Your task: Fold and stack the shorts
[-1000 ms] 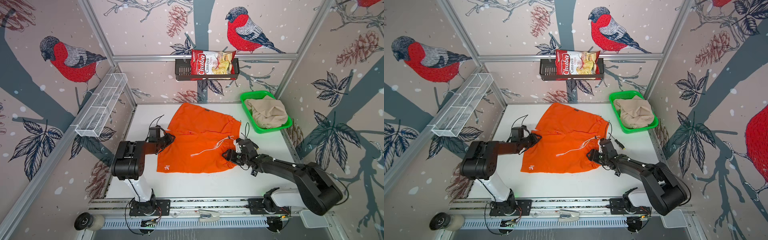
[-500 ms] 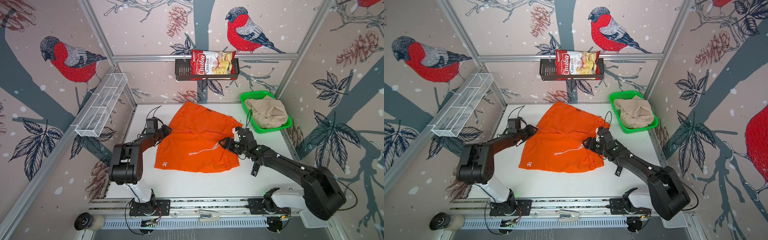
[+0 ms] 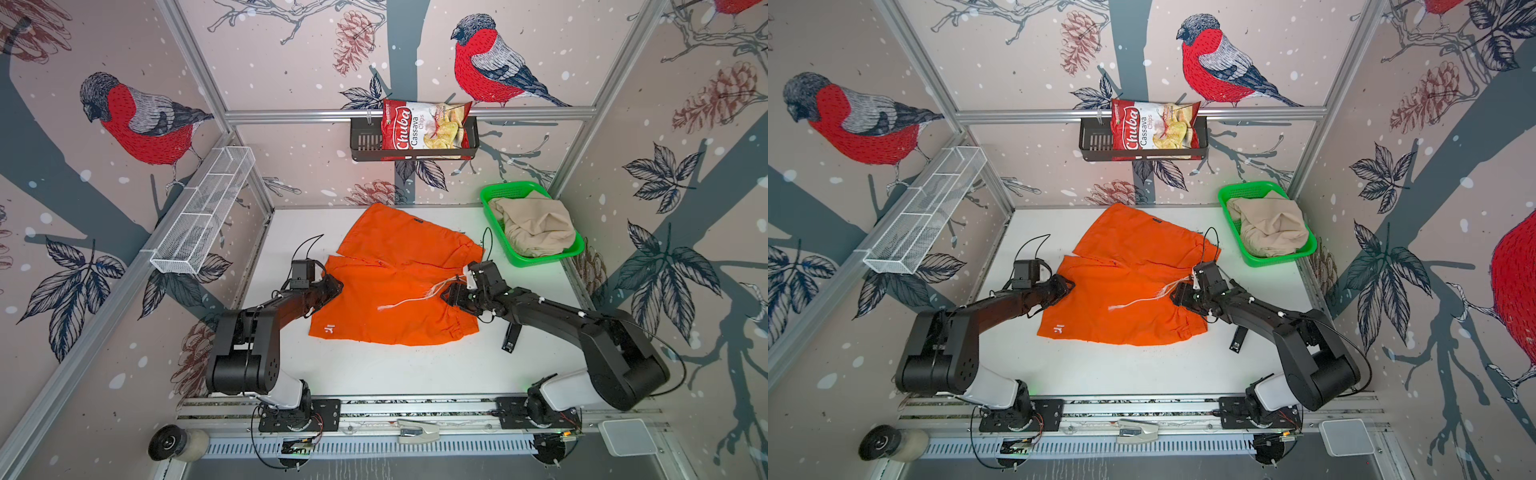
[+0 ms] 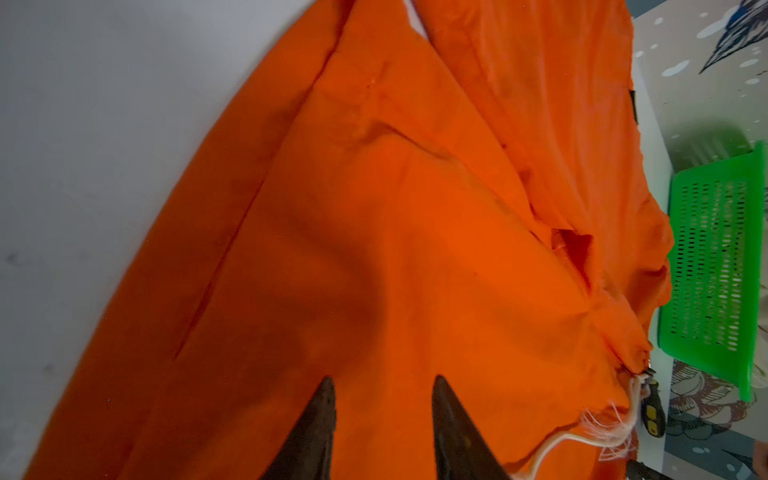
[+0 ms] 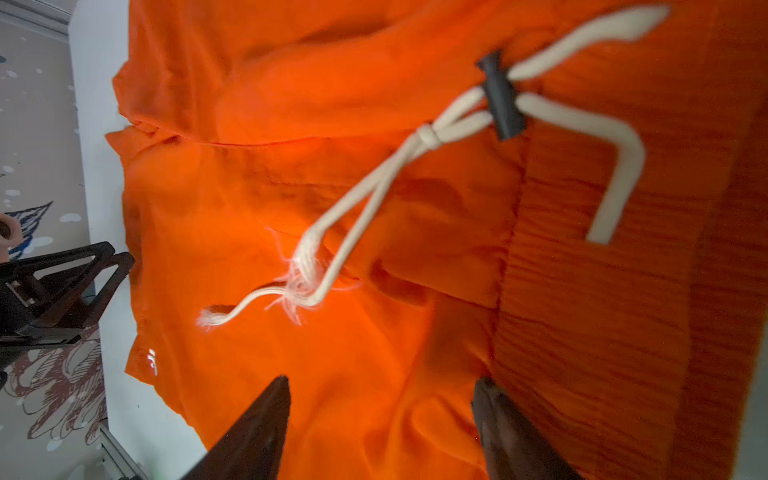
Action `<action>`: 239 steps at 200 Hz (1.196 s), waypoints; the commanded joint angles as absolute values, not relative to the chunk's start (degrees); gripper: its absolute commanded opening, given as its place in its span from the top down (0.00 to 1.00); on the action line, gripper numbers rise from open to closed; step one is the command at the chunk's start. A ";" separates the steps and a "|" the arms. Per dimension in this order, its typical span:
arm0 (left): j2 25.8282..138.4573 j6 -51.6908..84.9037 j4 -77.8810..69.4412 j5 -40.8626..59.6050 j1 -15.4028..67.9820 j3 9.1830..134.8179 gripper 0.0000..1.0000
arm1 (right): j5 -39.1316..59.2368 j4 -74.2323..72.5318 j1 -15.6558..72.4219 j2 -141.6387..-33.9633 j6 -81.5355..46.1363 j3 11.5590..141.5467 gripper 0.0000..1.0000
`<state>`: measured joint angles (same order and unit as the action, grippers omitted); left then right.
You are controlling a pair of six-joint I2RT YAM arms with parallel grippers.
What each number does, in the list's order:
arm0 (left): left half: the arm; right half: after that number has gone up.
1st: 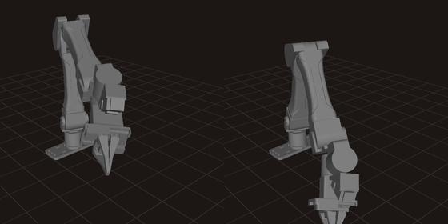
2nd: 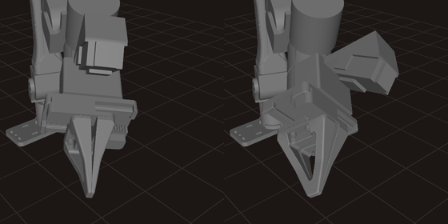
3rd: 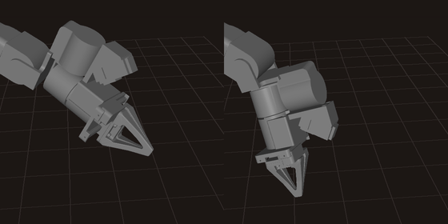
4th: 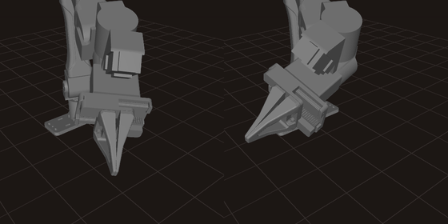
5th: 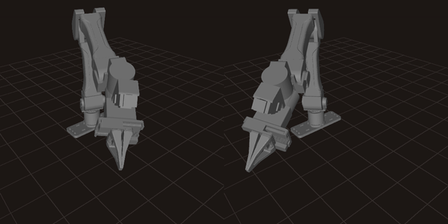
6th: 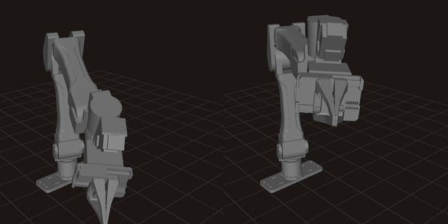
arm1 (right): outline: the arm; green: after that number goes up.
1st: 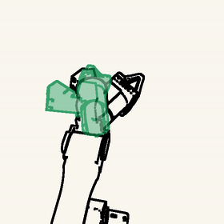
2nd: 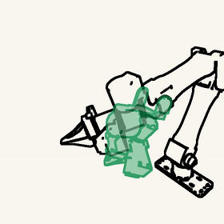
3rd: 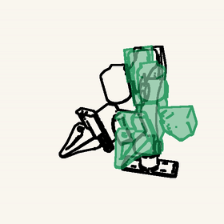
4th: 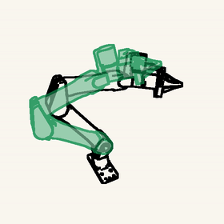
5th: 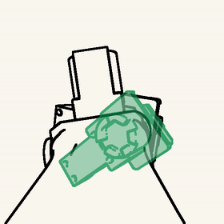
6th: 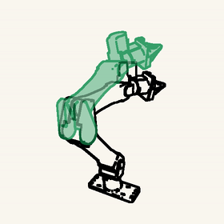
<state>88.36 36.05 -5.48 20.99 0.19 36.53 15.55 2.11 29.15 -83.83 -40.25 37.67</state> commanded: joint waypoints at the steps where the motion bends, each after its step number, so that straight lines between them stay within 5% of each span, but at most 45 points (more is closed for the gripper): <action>1: 90.07 36.49 -8.98 17.82 -0.25 36.35 0.62 | 16.13 -0.26 28.87 -84.94 -40.06 36.26 0.29; 69: 96.12 36.26 -11.07 16.58 -5.45 40.98 0.62 | 18.01 -6.32 27.96 -93.65 -40.76 43.85 0.29; 104: 91.16 35.19 -7.97 17.29 -5.53 43.44 0.62 | 20.98 -3.75 27.15 -89.43 -39.13 48.76 0.29; 177: 75.29 35.39 -3.94 20.35 -4.22 32.83 0.60 | 36.57 -0.08 11.39 -64.23 -49.50 25.61 0.27; 239: 73.91 36.72 -6.06 20.98 -4.08 28.65 0.60 | 37.05 -5.31 10.26 -62.97 -58.20 15.42 0.28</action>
<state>74.11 35.92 -4.47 19.75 -4.25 29.12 35.55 0.47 10.13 -61.63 -53.43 16.16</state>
